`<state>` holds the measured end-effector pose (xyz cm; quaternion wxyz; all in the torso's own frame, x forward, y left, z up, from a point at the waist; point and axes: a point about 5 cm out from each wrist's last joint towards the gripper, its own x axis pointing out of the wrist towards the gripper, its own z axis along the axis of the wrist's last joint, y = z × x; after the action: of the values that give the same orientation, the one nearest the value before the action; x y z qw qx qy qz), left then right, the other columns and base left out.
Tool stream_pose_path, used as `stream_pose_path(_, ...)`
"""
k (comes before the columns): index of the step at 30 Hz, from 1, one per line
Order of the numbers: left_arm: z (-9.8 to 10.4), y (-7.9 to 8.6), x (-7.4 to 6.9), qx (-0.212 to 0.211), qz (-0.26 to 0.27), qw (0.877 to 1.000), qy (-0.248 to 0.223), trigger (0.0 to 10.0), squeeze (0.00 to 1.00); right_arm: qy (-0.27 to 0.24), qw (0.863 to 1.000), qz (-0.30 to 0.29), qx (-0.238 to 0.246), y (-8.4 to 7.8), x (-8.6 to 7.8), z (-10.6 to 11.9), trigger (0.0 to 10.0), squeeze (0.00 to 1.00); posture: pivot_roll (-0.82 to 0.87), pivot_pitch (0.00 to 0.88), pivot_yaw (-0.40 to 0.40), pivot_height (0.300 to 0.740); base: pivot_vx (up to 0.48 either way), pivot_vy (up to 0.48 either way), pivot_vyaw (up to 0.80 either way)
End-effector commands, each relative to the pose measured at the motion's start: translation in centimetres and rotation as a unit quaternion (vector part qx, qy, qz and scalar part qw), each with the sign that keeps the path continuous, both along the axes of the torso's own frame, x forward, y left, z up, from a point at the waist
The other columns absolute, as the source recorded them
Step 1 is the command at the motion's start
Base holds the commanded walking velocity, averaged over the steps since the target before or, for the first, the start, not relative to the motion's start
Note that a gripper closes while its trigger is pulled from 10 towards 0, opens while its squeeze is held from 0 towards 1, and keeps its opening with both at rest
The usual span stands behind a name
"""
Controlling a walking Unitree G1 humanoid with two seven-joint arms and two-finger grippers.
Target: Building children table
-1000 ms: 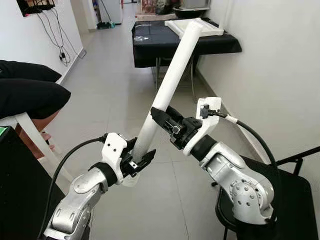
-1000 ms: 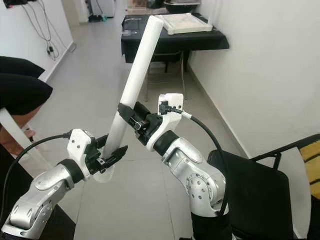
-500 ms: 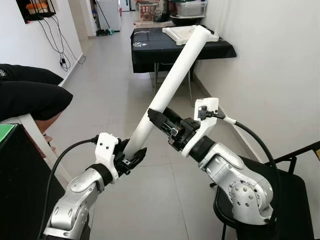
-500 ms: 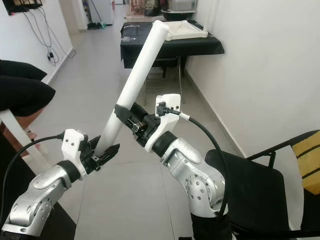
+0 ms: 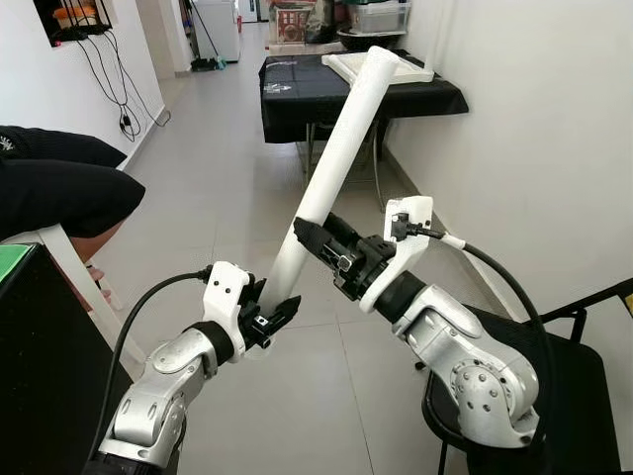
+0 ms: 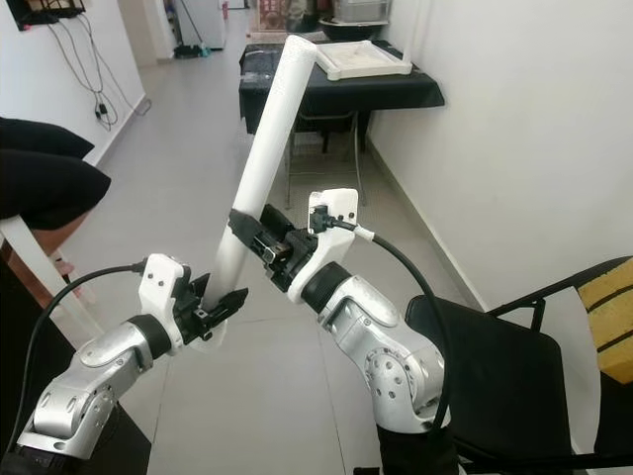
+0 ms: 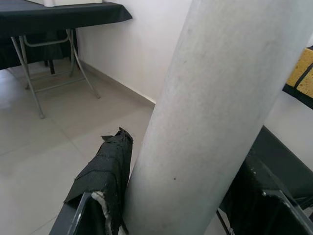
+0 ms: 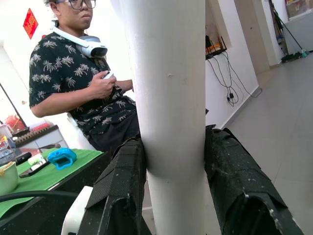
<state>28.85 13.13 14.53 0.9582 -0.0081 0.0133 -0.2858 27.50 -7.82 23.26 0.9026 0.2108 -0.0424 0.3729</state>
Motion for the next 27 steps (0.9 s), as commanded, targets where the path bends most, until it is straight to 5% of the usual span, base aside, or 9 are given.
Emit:
stream_pose_path(1, -0.2, 2.0, 0.5, -0.010, 0.053, 0.998, 0.010, 0.0, 0.00, -0.001, 1.000, -0.002, 0.003, -0.3, -0.2, -0.2, 0.0, 0.00, -0.08, 0.000, 0.003, 0.740, 0.000, 0.000, 0.00)
stream_pose_path(8, -0.7, 2.1, 0.5, 0.001, 0.064, 0.998, 0.021, 0.0, 0.00, -0.003, 1.000, -0.008, 0.000, -0.5, -0.2, -0.3, 0.0, 0.00, -0.08, 0.000, -0.004, 0.740, 0.000, 0.000, 0.00)
stream_pose_path(9, -0.9, 2.3, 0.5, 0.008, 0.072, 0.997, 0.026, 7.1, 0.00, -0.006, 1.000, -0.012, -0.003, -0.5, -0.2, -0.3, 0.0, 0.00, -0.08, 0.000, -0.005, 0.740, 0.000, 0.000, 0.00)
stream_pose_path(10, -1.1, 2.4, 0.5, 0.013, 0.077, 0.996, 0.029, 7.1, 0.00, -0.008, 1.000, -0.014, -0.005, -0.6, -0.2, -0.3, 0.0, 0.00, -0.08, 0.000, -0.005, 0.740, 0.000, 0.000, 0.00)
stream_pose_path(11, -1.2, 2.6, 0.6, 0.014, 0.082, 0.996, 0.034, 10.0, 0.00, -0.008, 1.000, -0.014, -0.006, -0.5, -0.2, -0.4, 0.0, 0.00, -0.08, 0.000, -0.006, 0.740, 0.000, 0.000, 0.00)
stream_pose_path(24, -2.1, 3.3, 1.1, 0.026, 0.115, 0.991, 0.070, 10.0, 0.00, -0.009, 1.000, -0.015, -0.010, -0.5, -0.1, -0.4, 0.0, 0.00, -0.08, 0.000, -0.006, 0.740, 0.000, 0.000, 0.00)
stream_pose_path(25, -2.2, 3.5, 1.1, 0.027, 0.120, 0.990, 0.074, 0.0, 0.00, -0.010, 1.000, -0.014, -0.012, -0.4, -0.1, -0.5, 0.0, 0.00, -0.08, 0.000, -0.005, 0.740, 0.000, 0.000, 0.00)
stream_pose_path(27, -2.2, 3.6, 1.1, 0.027, 0.124, 0.989, 0.078, 0.0, 0.00, -0.010, 1.000, -0.014, -0.012, -0.4, -0.1, -0.5, 0.0, 0.00, -0.08, 0.000, -0.005, 0.740, 0.000, 0.000, 0.00)
